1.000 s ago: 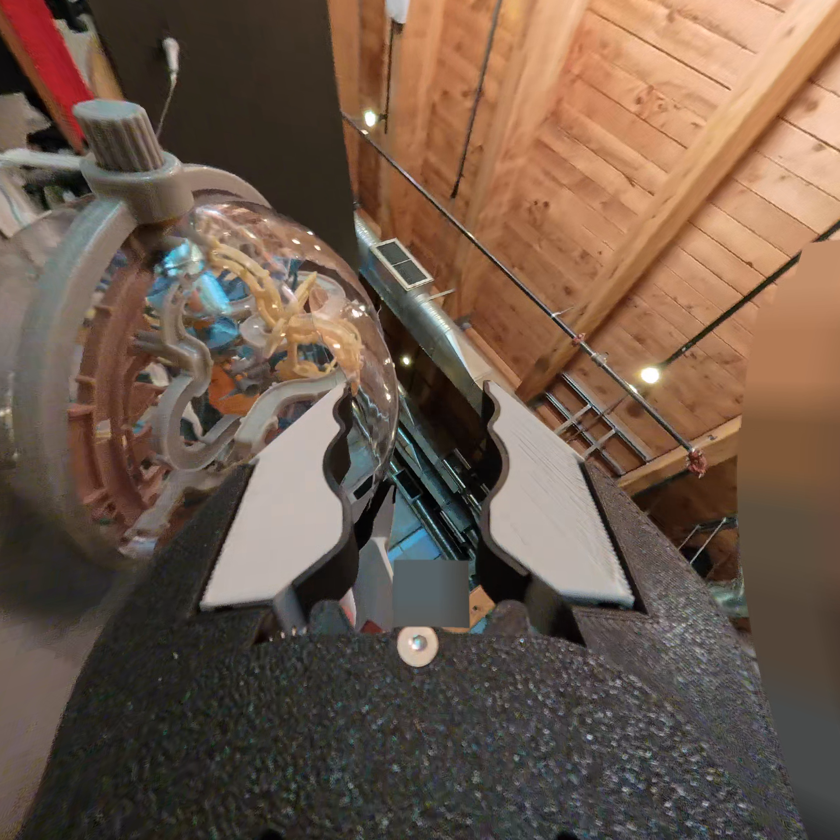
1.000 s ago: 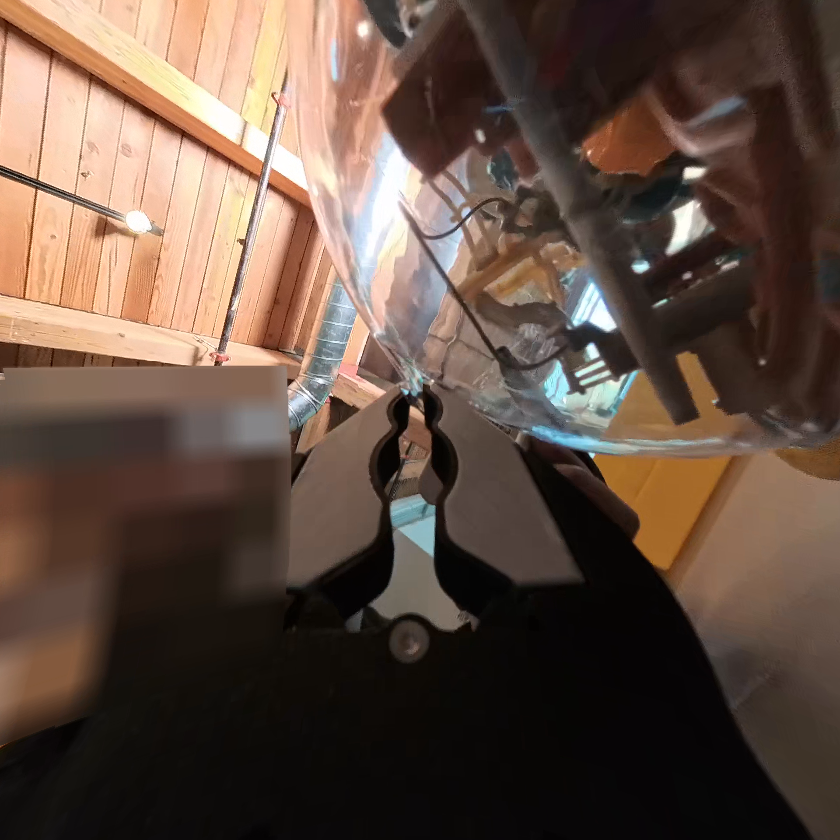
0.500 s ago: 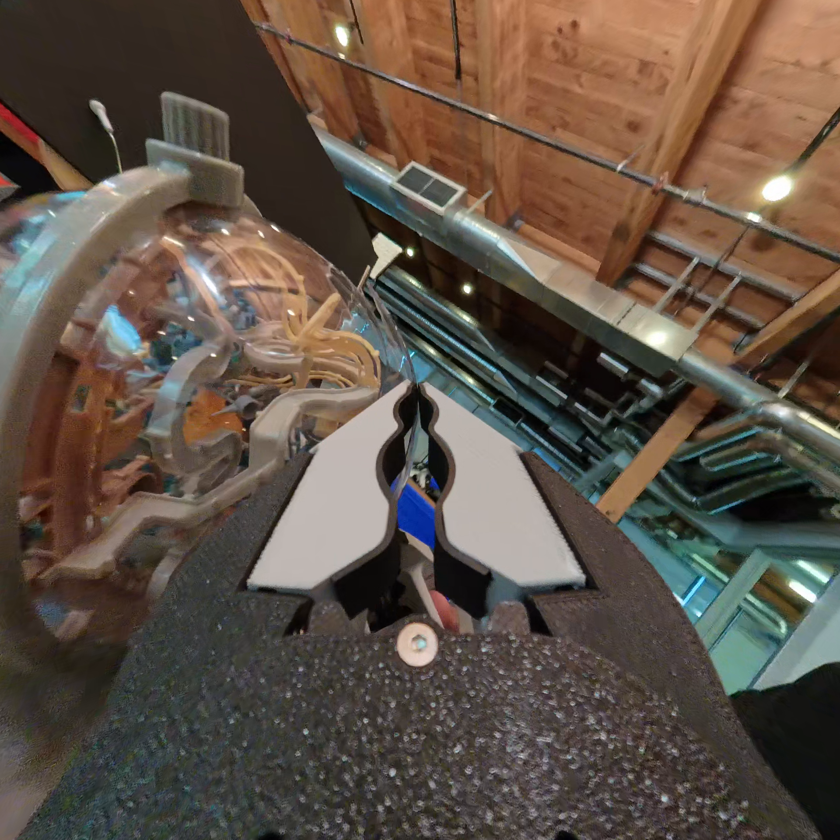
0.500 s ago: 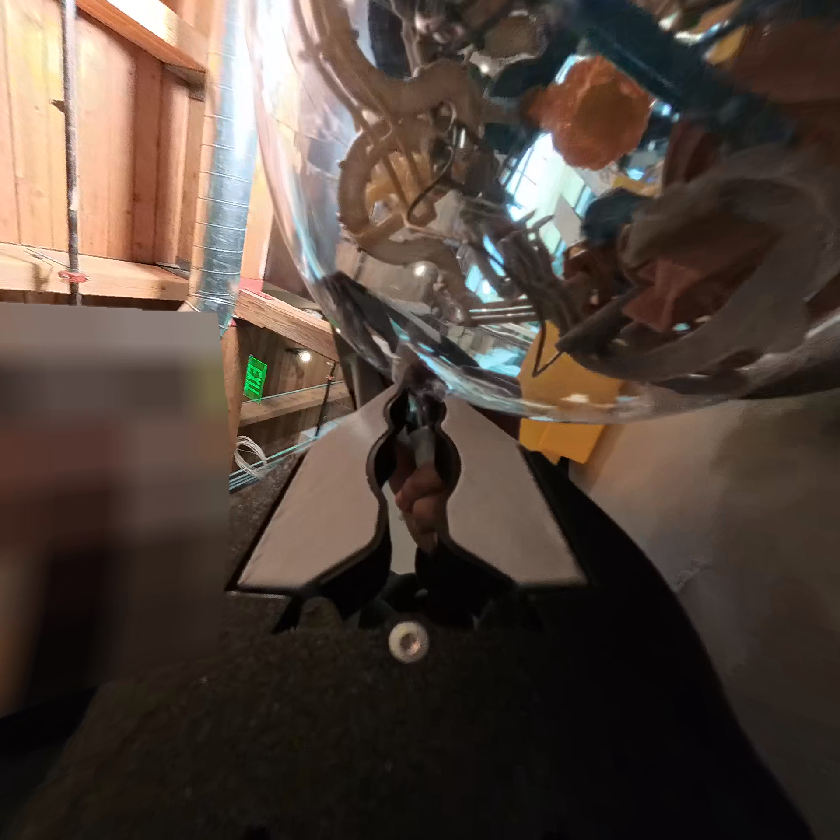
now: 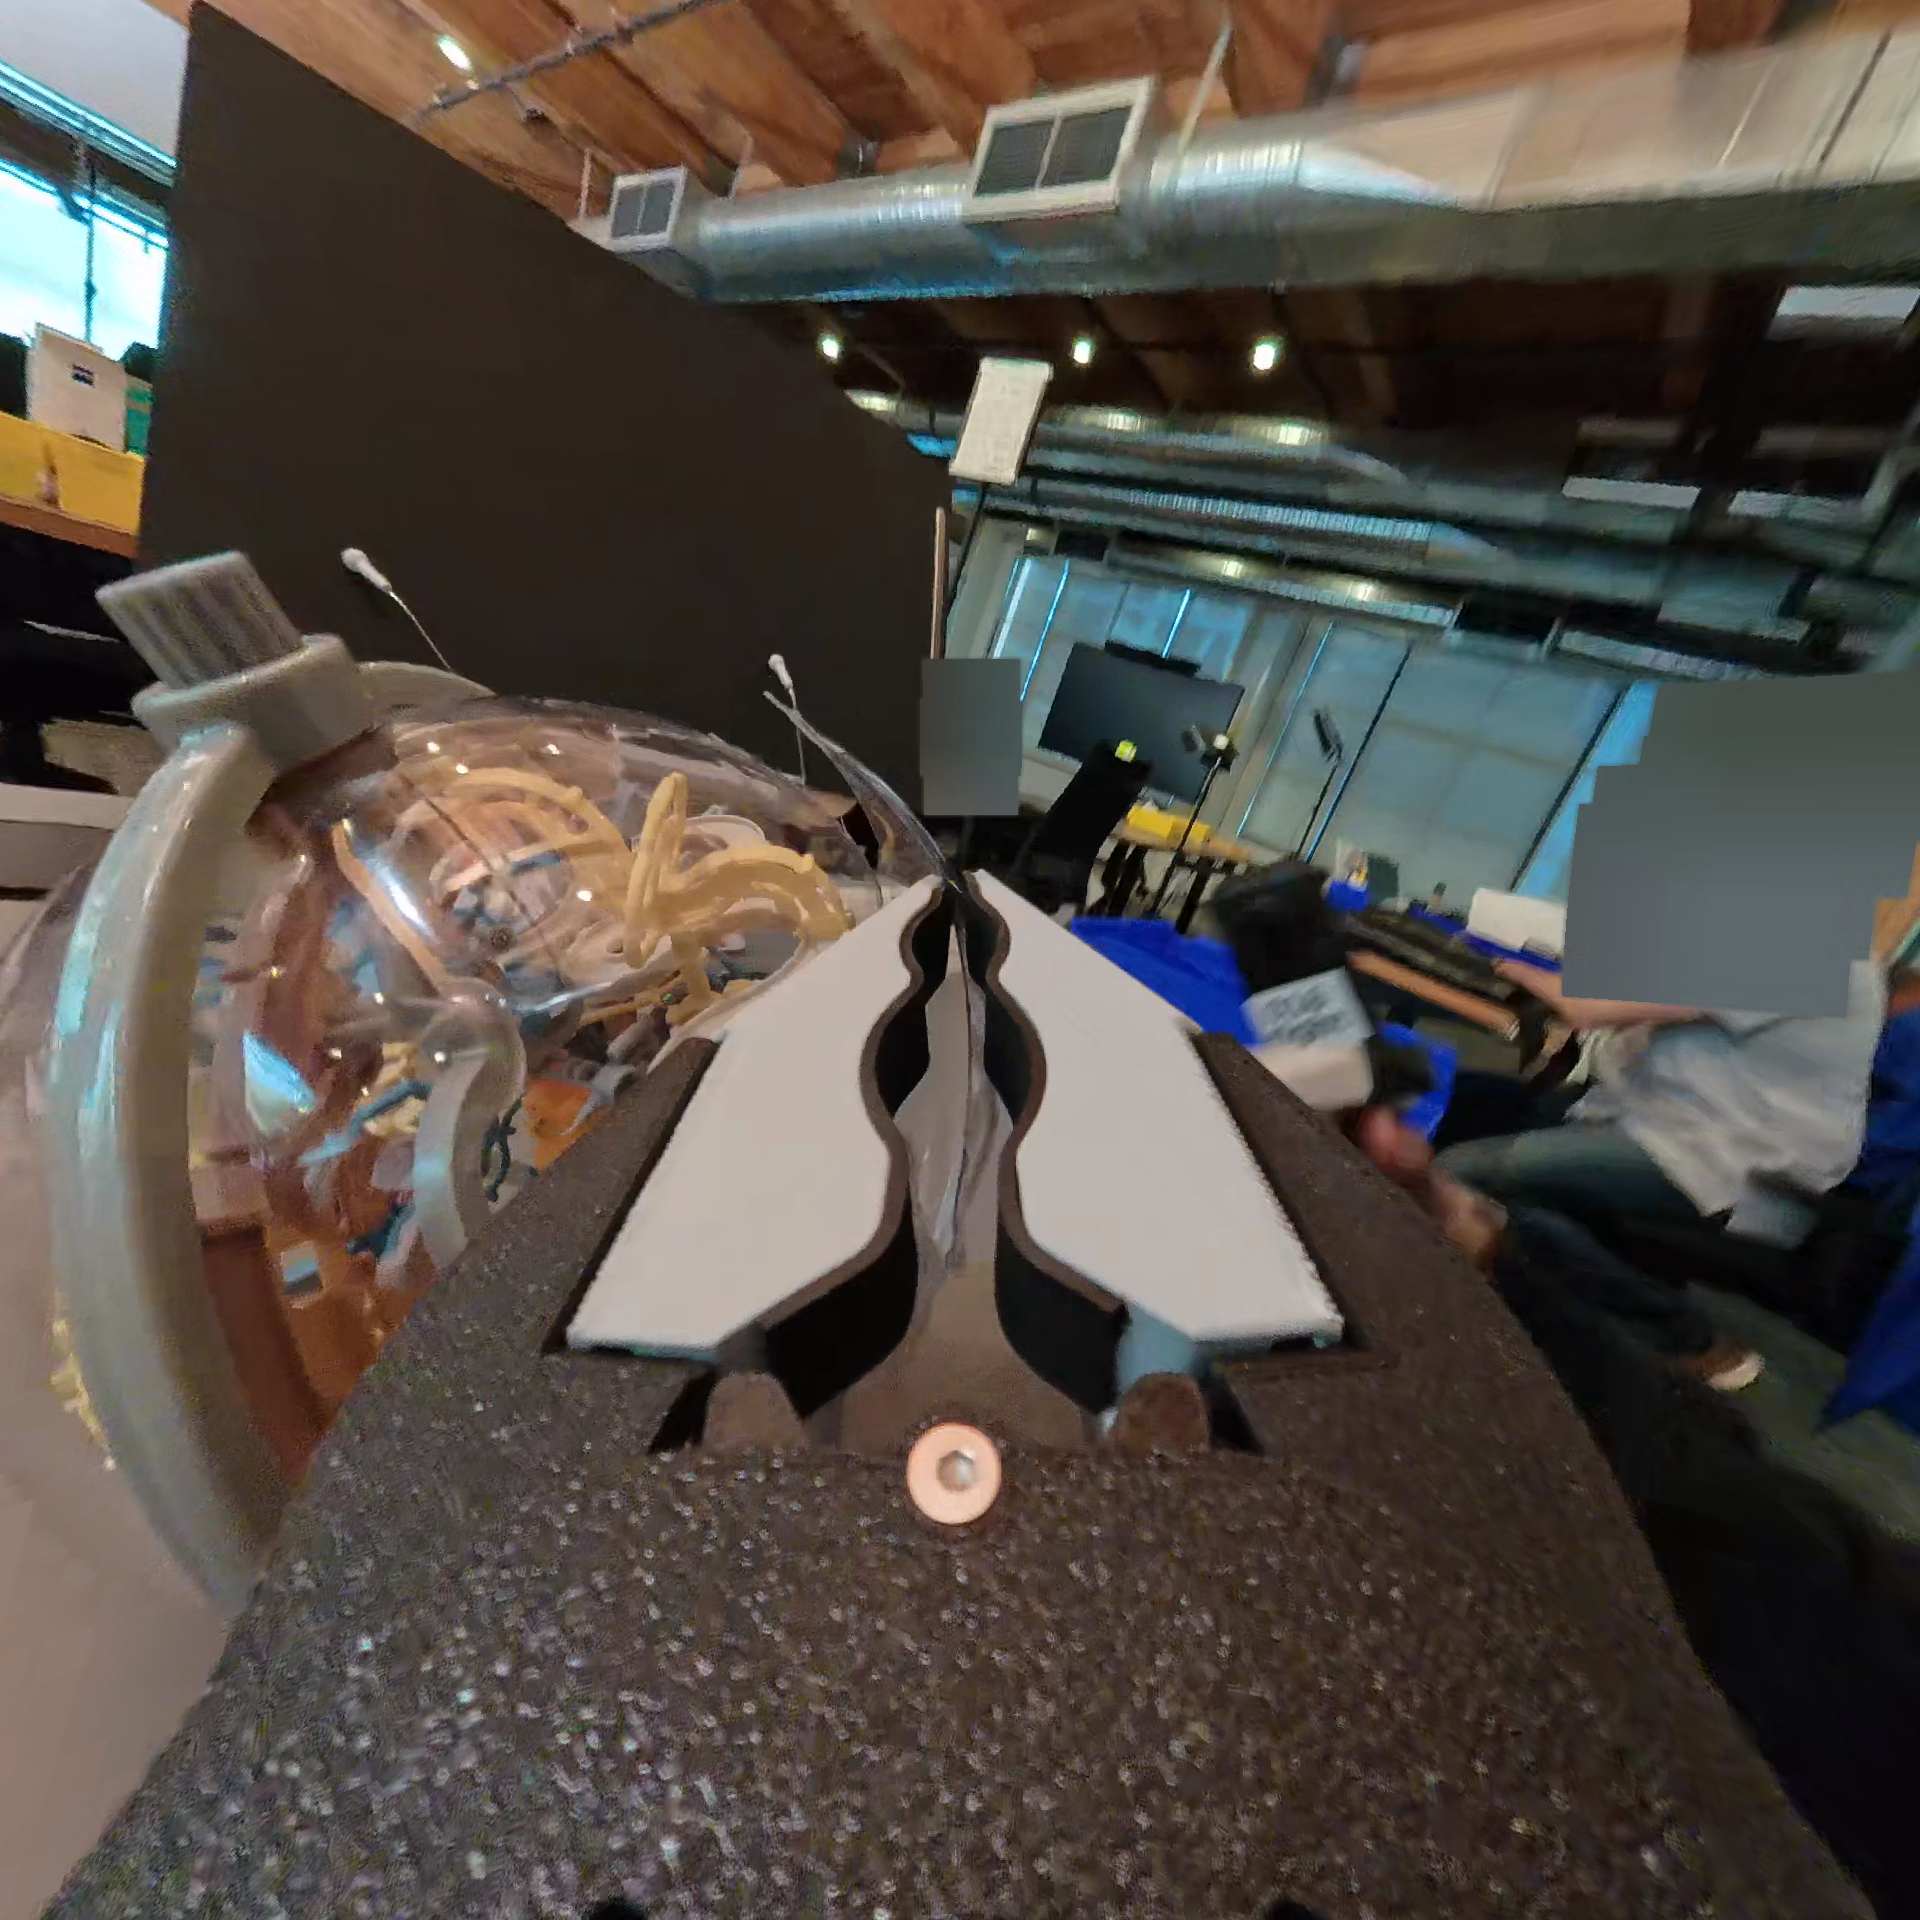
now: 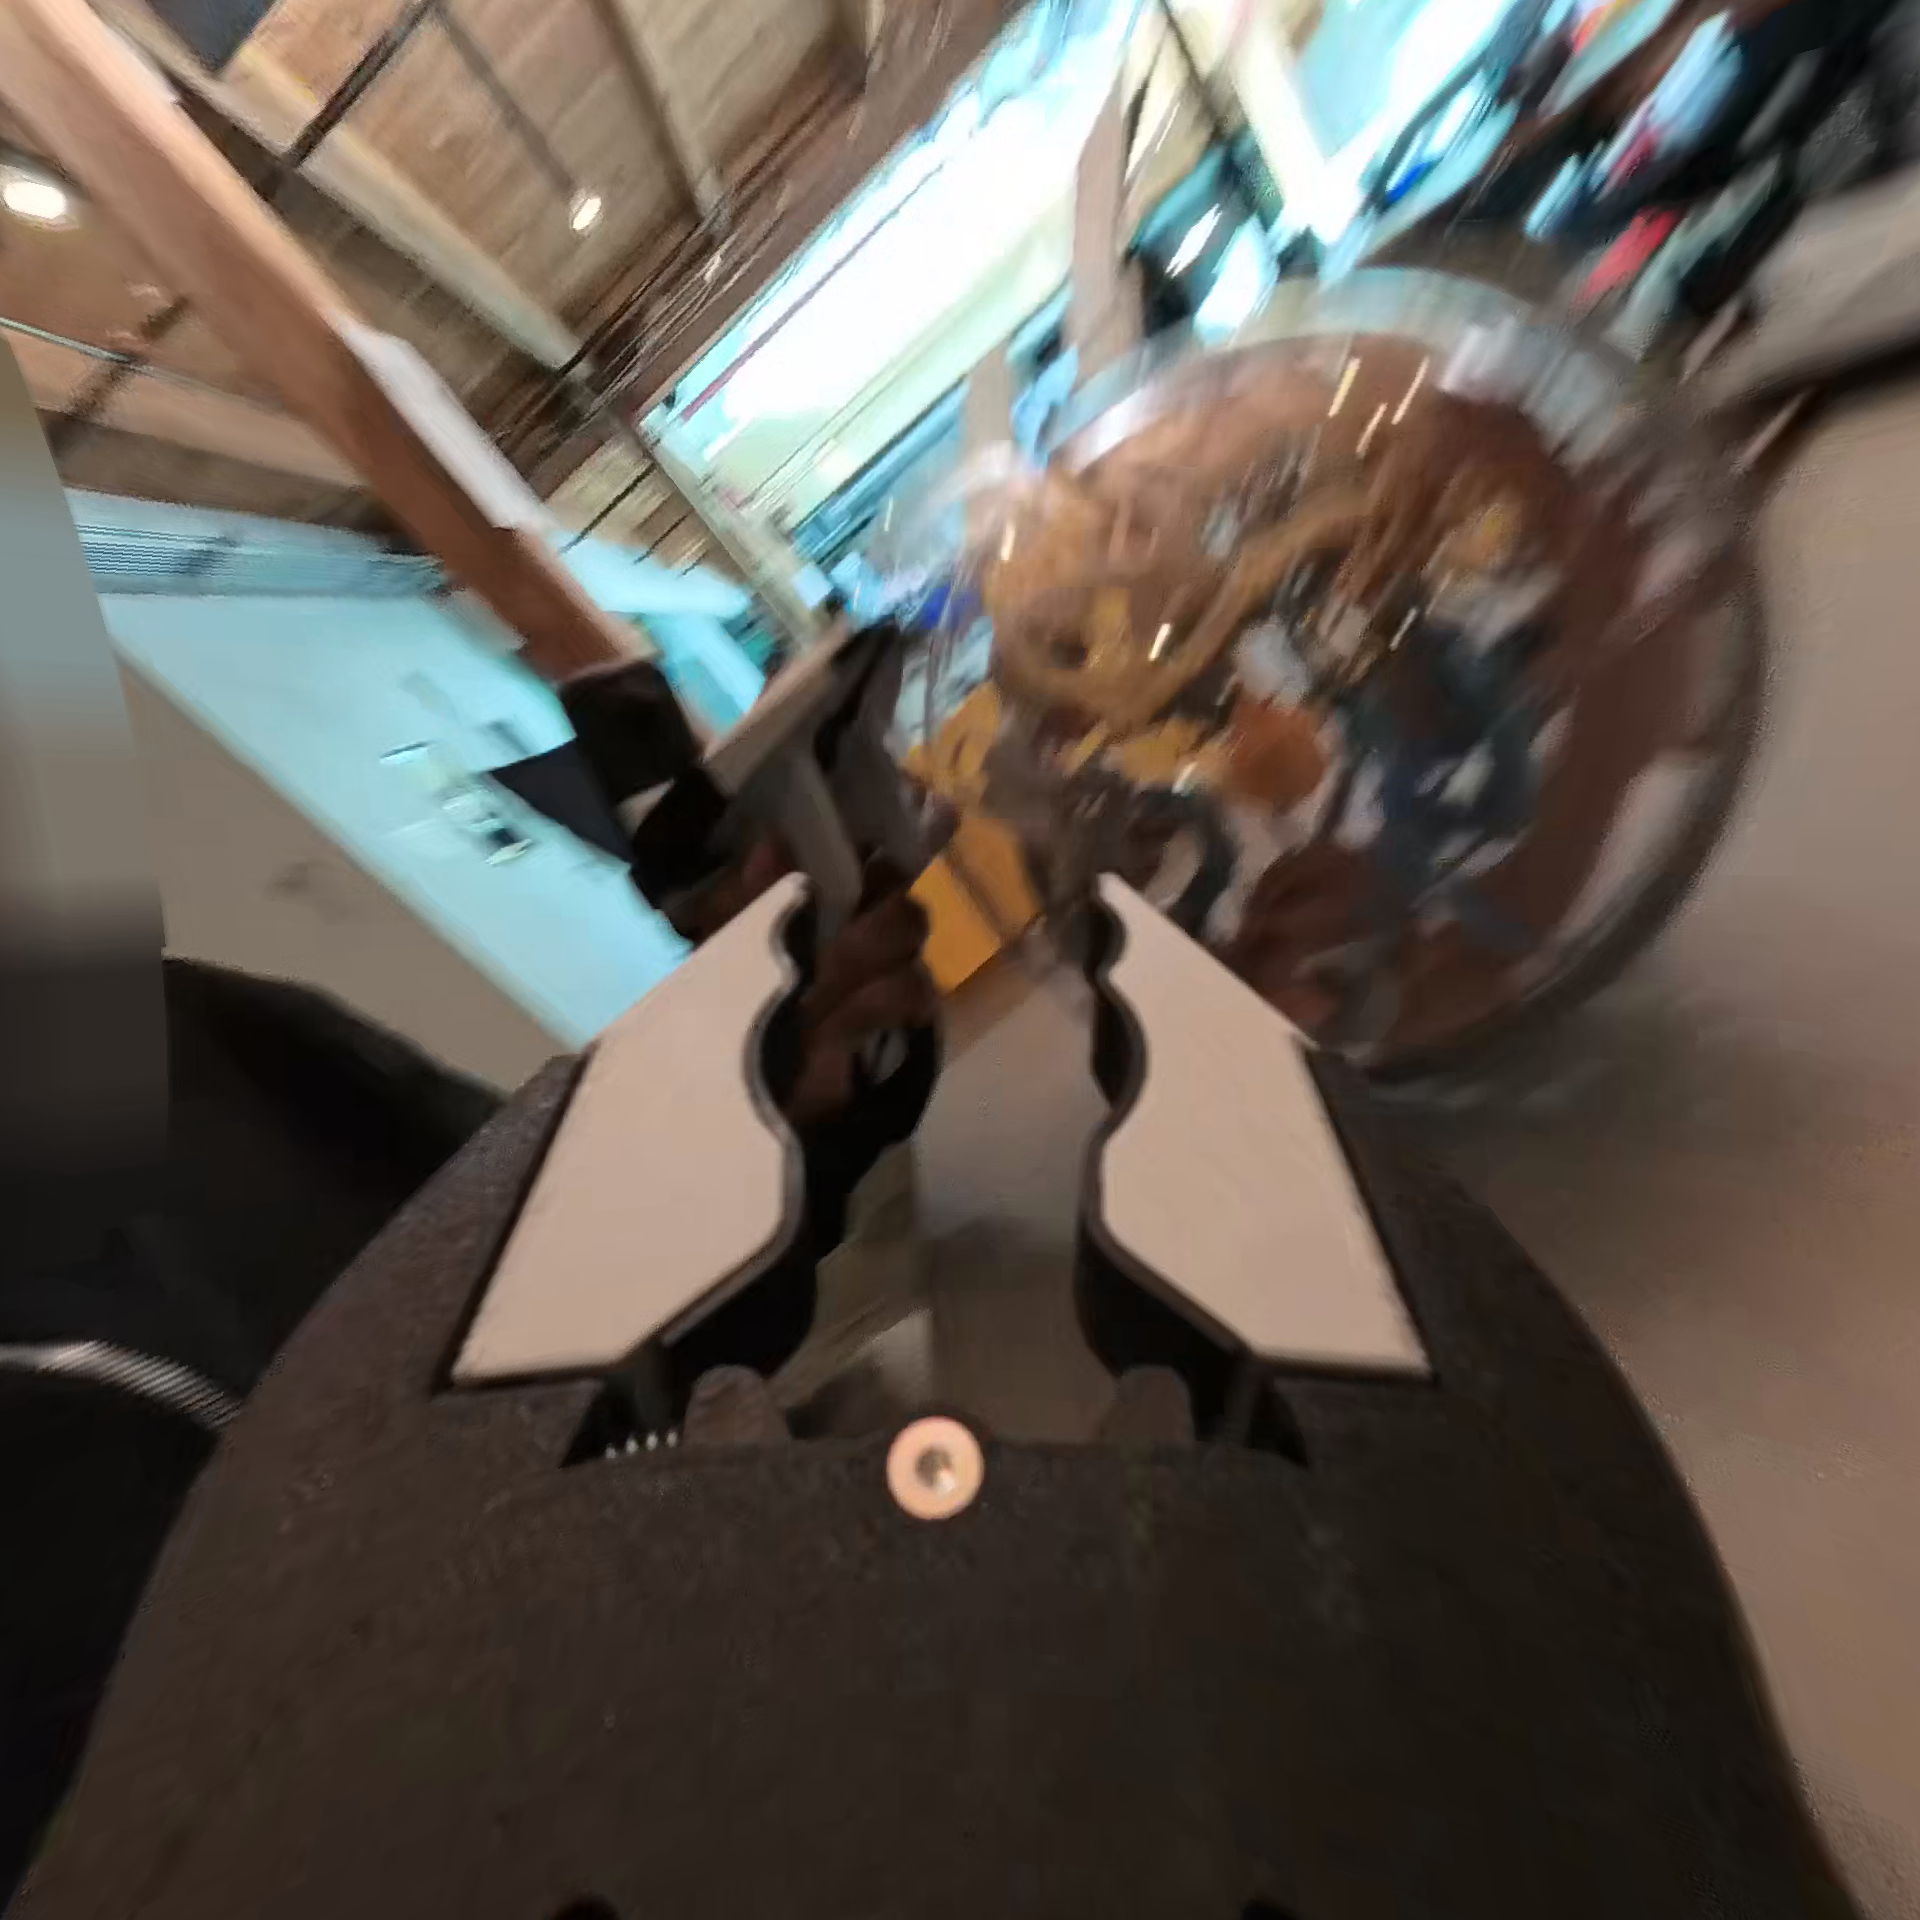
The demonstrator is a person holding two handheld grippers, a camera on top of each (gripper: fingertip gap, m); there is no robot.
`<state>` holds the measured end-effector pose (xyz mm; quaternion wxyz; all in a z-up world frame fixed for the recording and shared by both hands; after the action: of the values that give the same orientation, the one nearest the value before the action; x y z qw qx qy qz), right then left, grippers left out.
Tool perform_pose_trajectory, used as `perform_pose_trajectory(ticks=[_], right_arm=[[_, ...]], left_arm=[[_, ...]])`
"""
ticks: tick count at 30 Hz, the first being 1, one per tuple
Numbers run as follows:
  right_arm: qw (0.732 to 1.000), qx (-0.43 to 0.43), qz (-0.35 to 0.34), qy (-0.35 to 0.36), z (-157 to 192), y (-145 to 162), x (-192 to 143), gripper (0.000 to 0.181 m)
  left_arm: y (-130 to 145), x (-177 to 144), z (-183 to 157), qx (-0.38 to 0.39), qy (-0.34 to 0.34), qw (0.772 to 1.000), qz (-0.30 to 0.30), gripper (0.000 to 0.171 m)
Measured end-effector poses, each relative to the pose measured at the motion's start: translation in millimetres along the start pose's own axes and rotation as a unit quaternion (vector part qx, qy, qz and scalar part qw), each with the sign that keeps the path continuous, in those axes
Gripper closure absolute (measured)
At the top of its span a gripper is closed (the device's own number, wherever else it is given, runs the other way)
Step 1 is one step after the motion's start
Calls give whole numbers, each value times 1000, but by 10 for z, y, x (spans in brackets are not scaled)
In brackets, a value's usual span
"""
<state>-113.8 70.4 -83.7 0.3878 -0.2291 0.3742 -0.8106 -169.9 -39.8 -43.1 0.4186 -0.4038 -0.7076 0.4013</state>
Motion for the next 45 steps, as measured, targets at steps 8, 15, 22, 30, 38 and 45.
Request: perform_pose_trajectory(ticks=[8,15,22,30,38,45], right_arm=[[952,-279,36,119,396,-125,139,74],[937,-346,-15,43,672,-176,175,96],[946,-306,110,-22,720,-234,422,121],[884,-312,338,-81,656,-272,405,137],[824,-306,457,-136,668,-288,606,139],[808,-278,507,-108,650,-317,718,143]], left_arm=[[100,-13,-280,217,58,966,130,171],[57,-320,-484,287,197,924,159,171],[56,-332,-595,323,203,913,145,169],[106,-332,-680,356,210,901,134,169],[99,-364,-664,351,218,901,132,170],[66,-374,-591,319,215,912,141,170]])
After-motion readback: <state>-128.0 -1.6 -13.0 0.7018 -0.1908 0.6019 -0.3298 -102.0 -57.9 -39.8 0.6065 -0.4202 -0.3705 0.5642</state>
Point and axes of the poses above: each gripper's, where its closed fingertips meet, x out along the fingers, y out of its underside, z = x × y across the jaws, the point moved 4 cm from there along -x, back along the fingers
